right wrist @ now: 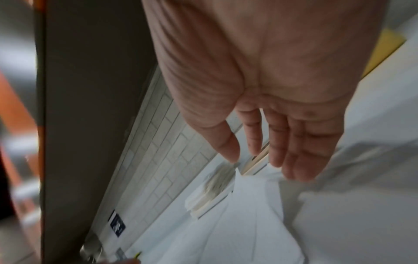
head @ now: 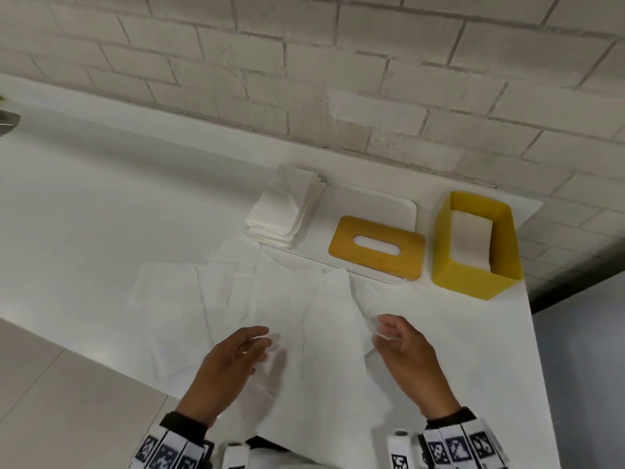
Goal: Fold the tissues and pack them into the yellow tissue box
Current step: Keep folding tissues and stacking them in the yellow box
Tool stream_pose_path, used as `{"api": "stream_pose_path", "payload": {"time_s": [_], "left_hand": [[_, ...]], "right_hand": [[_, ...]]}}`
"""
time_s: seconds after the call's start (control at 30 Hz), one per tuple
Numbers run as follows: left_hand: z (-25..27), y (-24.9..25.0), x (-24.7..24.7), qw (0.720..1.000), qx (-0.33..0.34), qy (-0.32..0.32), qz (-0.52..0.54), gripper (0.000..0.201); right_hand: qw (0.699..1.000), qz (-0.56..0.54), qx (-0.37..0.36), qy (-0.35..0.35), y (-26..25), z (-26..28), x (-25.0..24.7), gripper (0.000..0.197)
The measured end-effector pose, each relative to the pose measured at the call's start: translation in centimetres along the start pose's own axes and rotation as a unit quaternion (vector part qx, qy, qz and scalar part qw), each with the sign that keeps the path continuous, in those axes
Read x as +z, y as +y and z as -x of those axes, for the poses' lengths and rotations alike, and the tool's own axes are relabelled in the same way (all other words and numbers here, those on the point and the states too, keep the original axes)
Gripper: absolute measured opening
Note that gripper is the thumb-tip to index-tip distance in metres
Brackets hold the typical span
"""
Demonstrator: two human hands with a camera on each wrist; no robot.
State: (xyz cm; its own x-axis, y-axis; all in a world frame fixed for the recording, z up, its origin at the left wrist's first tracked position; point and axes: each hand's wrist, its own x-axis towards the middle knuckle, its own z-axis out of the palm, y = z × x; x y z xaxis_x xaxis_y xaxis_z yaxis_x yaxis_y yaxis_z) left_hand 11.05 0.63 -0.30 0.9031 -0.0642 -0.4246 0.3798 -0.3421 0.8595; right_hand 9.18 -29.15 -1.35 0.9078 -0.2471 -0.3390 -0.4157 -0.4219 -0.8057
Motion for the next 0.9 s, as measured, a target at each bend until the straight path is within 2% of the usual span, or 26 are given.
{"api": "stream_pose_path", "payload": {"time_s": [0.07,0.17,0.4,0.5,0.57,0.63,0.73,0.9], "left_hand": [[0.1,-0.2,-0.7,1.000,0.004,0.002,-0.008,0.021],[0.2,-0.5,-2.1,1.000,0.001,0.000,-0.014,0.021],[0.6,-1.2,-5.6,1.000,-0.010,0.009,-0.014,0.022],[0.5,-1.5,-6.7,1.000,-0.008,0.012,-0.016,0.023],[0.4,-1.7,-7.3,1.000,-0.004,0.011,-0.017,0.023],[0.0,-1.7,-7.6,1.000,0.001,0.008,-0.020,0.023],[-0.5,-1.6,-7.8,1.000,0.010,0.000,-0.019,0.022],[-1.1,-1.0,-7.6,0.999,0.022,-0.024,-0.022,0.022]], "right_hand": [[0.998,0.057,-0.015,0.017,-0.4,-0.8,1.2,0.037],[0.992,0.124,-0.001,0.035,-1.1,-2.4,2.5,0.047],[0.978,0.202,0.028,0.034,-0.8,-2.0,4.0,0.034],[0.971,0.213,0.025,0.111,0.0,-1.9,3.1,0.037],[0.947,0.280,0.051,0.146,0.3,-2.4,1.6,0.049],[0.928,0.337,0.099,0.121,0.5,-2.9,-0.1,0.064],[0.916,0.361,0.153,0.083,0.9,-3.2,-1.5,0.071],[0.926,0.320,0.187,0.077,1.5,-2.3,-1.6,0.069]]}}
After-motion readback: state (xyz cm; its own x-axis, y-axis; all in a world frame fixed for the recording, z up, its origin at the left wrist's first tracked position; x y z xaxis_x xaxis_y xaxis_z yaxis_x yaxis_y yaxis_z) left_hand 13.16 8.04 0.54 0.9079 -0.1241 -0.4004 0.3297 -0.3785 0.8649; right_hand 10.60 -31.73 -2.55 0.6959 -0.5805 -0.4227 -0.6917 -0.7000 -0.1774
